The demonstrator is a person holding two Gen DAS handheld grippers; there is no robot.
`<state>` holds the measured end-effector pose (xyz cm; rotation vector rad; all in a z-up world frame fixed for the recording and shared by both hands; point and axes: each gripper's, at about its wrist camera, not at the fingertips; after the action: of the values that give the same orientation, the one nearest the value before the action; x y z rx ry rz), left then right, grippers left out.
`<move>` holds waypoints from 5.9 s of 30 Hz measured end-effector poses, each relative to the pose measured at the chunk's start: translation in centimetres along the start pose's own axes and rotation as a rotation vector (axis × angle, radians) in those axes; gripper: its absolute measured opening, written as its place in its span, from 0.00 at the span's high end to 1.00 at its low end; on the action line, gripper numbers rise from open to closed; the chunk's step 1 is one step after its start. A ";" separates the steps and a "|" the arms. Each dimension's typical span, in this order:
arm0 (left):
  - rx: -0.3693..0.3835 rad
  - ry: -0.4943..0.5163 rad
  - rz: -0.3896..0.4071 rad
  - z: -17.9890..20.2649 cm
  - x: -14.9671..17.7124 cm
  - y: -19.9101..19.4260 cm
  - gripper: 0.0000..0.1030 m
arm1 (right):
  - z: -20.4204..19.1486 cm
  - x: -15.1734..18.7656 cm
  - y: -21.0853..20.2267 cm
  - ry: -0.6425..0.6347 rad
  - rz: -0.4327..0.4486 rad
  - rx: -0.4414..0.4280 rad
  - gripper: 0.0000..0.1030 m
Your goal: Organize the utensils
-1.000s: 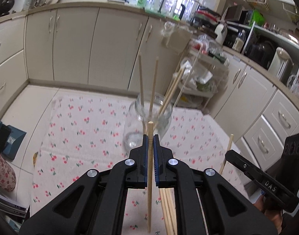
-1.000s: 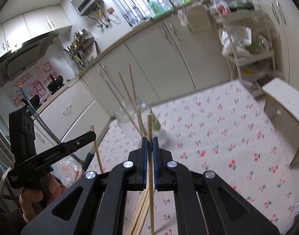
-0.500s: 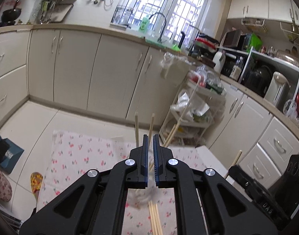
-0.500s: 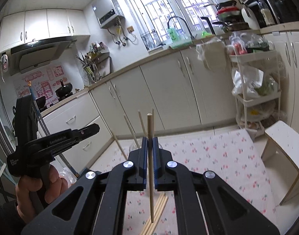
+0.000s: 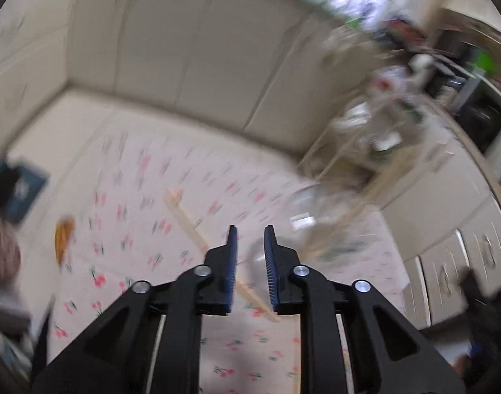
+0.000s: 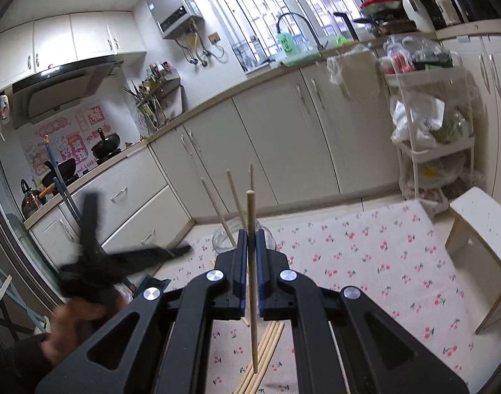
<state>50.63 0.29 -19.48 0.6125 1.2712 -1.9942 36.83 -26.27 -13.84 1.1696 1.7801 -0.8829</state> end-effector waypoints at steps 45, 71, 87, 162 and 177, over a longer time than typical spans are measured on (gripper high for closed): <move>-0.195 0.283 -0.111 -0.8 0.5 7.4 0.96 | 2.8 0.2 -0.3 0.117 -0.016 -0.012 0.94; 0.159 0.025 0.802 8.7 -4.8 -6.6 0.96 | 3.4 0.0 -0.7 0.073 0.050 0.068 0.94; 0.053 0.174 0.818 10.7 -1.2 -1.3 0.96 | 3.5 0.7 -0.2 0.087 0.027 0.071 0.94; -0.052 0.188 0.325 1.1 9.0 -8.9 0.14 | -2.1 2.9 -0.1 -0.143 -0.112 0.140 0.67; -0.129 0.406 -0.019 6.3 13.1 -0.5 0.14 | 2.1 9.1 -2.0 -0.018 -0.287 0.248 0.60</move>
<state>41.53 -9.12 -25.72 0.9782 1.6333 -1.8420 33.30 -25.36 -22.63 1.0672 1.8930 -1.3092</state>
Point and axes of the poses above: each gripper's, at about its wrist camera, not at the fingertips, and y roughly the way its jaws point, z to its right, x to its underside, and after that the axes turned 12 degrees about z, right-handed
